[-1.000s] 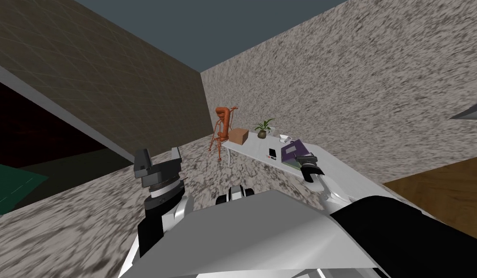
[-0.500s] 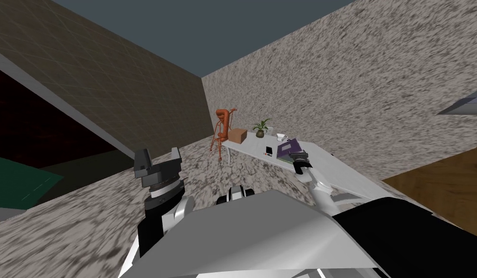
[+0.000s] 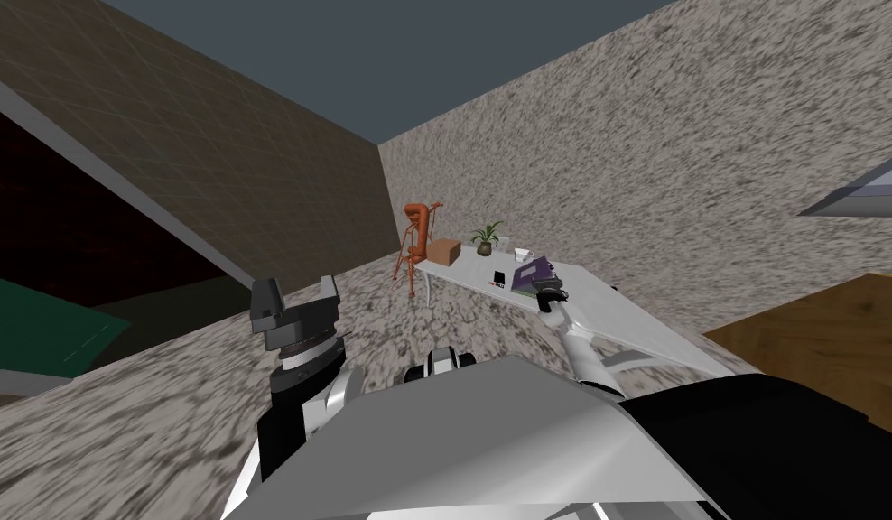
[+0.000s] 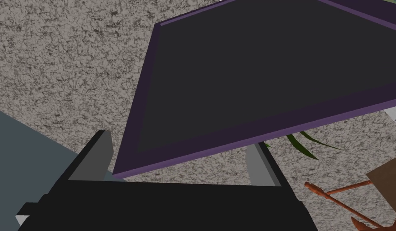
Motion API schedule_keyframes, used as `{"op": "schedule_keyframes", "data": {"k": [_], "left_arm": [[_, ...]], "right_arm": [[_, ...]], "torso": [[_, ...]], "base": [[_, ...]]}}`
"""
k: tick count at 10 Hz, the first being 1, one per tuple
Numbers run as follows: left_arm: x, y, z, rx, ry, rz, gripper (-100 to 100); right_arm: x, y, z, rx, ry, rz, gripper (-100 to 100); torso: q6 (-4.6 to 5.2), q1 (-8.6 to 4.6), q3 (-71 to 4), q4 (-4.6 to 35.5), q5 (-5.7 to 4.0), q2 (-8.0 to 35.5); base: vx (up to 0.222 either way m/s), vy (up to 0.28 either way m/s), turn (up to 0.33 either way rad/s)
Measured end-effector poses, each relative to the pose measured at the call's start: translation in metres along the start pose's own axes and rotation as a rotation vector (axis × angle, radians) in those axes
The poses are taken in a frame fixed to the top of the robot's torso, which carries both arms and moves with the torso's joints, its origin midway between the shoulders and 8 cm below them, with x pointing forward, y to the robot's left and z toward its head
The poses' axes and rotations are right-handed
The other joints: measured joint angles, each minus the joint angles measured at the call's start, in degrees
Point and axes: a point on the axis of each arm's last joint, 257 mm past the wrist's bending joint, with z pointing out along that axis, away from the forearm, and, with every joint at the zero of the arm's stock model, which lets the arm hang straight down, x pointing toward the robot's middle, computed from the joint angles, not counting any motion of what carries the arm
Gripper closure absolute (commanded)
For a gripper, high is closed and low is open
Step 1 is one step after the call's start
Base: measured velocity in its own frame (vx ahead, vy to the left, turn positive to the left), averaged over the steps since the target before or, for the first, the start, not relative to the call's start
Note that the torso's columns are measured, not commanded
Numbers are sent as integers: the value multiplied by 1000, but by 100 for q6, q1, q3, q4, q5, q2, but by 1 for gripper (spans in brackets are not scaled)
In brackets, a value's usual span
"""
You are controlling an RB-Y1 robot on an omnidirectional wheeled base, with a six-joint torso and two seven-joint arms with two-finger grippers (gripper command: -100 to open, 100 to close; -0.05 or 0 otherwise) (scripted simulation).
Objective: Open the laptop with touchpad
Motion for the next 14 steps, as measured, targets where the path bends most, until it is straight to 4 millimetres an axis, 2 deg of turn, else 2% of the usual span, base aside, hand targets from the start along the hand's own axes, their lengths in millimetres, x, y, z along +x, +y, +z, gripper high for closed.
{"op": "schedule_keyframes", "data": {"k": [5, 7, 9, 12, 14], "left_arm": [[0, 0, 0, 0, 0, 0, 0], [0, 0, 0, 0, 0, 0, 0], [0, 0, 0, 0, 0, 0, 0], [0, 0, 0, 0, 0, 0, 0], [0, 0, 0, 0, 0, 0, 0]], "right_arm": [[-34, 34, 39, -17, 15, 10, 100], [-47, 49, 48, -24, 19, 23, 100], [-61, 52, 59, -17, 17, 16, 100], [-86, 68, 75, -26, 18, 21, 100], [-101, 69, 85, -16, 15, 12, 100]], "torso": [[45, 12, 11, 10, 29, 20], [29, 47, -14, 7, 42, -23], [22, 47, 13, 18, 49, 35], [57, 68, 10, 28, 67, 21], [52, 67, 32, 39, 73, 69]], "base": [[-125, -35, 13], [-3, 6, -26], [-203, -20, 47], [-38, -17, -7], [-196, -16, 51]]}}
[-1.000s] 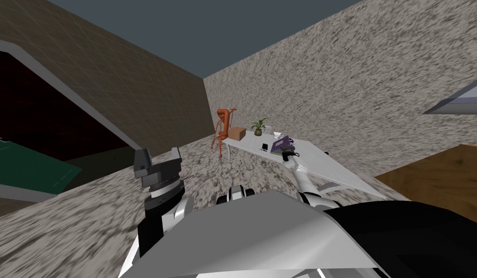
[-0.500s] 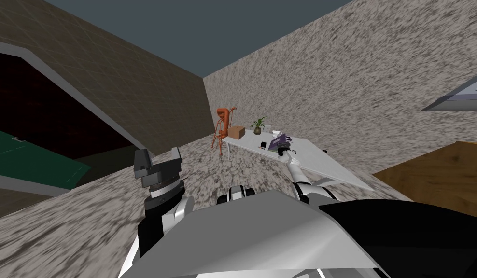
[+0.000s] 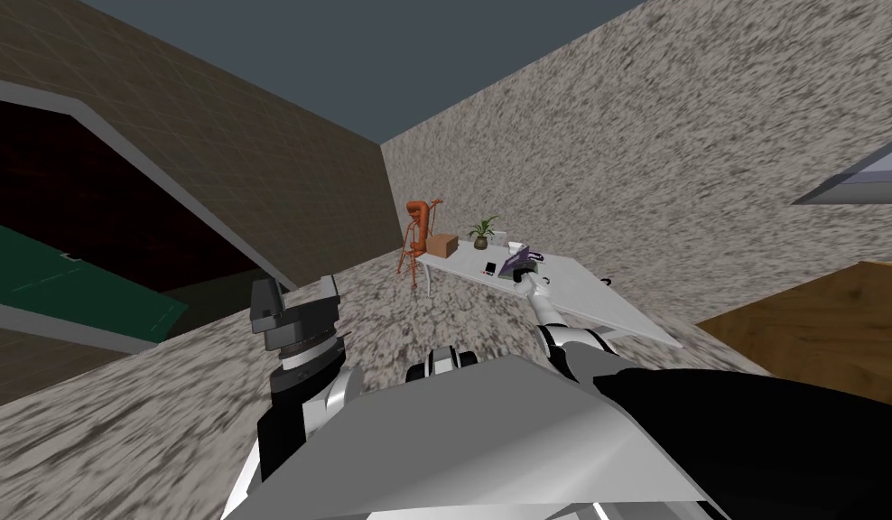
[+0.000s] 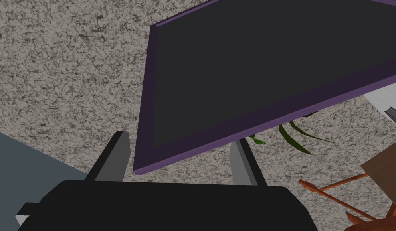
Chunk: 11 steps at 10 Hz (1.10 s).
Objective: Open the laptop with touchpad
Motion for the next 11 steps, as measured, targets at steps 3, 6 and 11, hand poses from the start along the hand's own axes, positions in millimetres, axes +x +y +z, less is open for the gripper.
{"op": "schedule_keyframes", "data": {"k": [3, 6, 11], "left_arm": [[0, 0, 0, 0, 0, 0, 0], [0, 0, 0, 0, 0, 0, 0], [0, 0, 0, 0, 0, 0, 0]], "right_arm": [[-26, 13, 10, -5, 7, 2, 100], [-34, 18, 9, -17, -10, 49, 100], [-21, 34, -1, -74, -32, 216, 100]], "torso": [[32, 22, 5, 24, 30, 0], [49, 11, 15, 20, 17, 16], [19, -3, 3, 11, 8, -4]], "base": [[-44, -10, -7], [36, -9, -91], [61, -11, -123]]}}
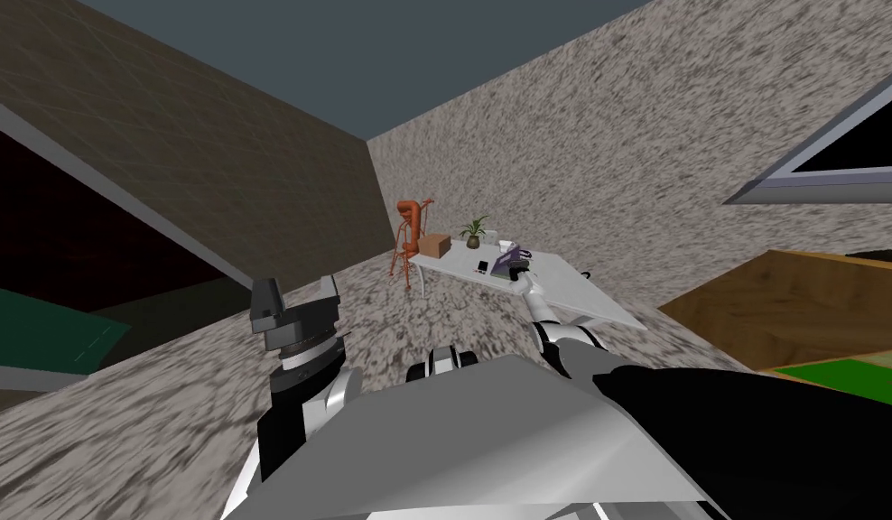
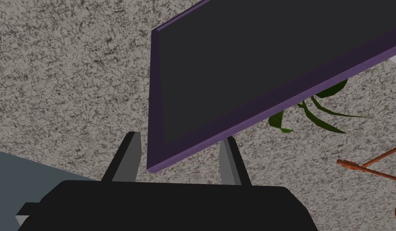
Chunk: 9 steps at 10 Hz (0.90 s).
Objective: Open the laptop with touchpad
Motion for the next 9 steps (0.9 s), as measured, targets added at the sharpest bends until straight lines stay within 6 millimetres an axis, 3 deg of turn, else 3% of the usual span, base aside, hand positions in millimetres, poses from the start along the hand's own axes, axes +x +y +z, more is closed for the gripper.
{"op": "schedule_keyframes", "data": {"k": [4, 6, 9], "left_arm": [[0, 0, 0, 0, 0, 0, 0], [0, 0, 0, 0, 0, 0, 0], [0, 0, 0, 0, 0, 0, 0]], "right_arm": [[18, 9, -12, -47, -12, 154, 100], [17, 9, -13, -54, -20, 183, 100], [29, 25, -25, -108, -31, 294, 100]], "torso": [[-10, 18, 1, 12, 17, 3], [-4, 5, -3, -6, -2, -5], [3, -30, -20, -29, -31, -32]], "base": [[47, -5, -116], [50, -19, -106], [91, -13, -138]]}}
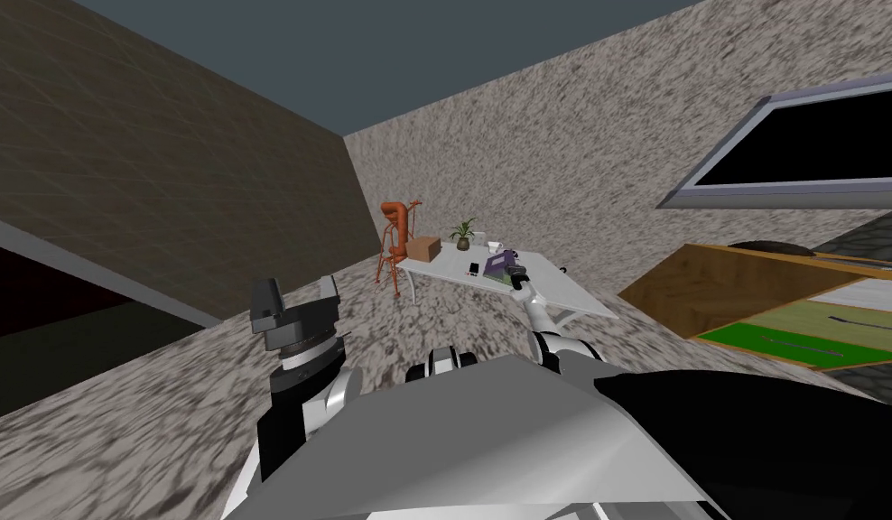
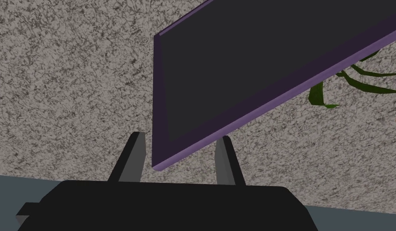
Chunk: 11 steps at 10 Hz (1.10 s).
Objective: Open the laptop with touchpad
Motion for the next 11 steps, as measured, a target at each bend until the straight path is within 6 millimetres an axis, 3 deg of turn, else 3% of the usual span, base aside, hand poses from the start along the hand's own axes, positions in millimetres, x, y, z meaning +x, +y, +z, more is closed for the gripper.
{"op": "schedule_keyframes", "data": {"k": [5, 6, 11], "left_arm": [[0, 0, 0, 0, 0, 0, 0], [0, 0, 0, 0, 0, 0, 0], [0, 0, 0, 0, 0, 0, 0]], "right_arm": [[40, 16, -26, -69, 9, 208, 100], [46, 17, -31, -80, 11, 247, -100], [21, 15, -10, -54, 8, 242, -100]], "torso": [[-9, -6, 0, 13, 12, -2], [-6, 11, 5, 21, 25, 7], [4, 55, 42, 53, 52, 69]], "base": [[86, -12, -132], [-22, -5, 62], [-84, -11, 69]]}}
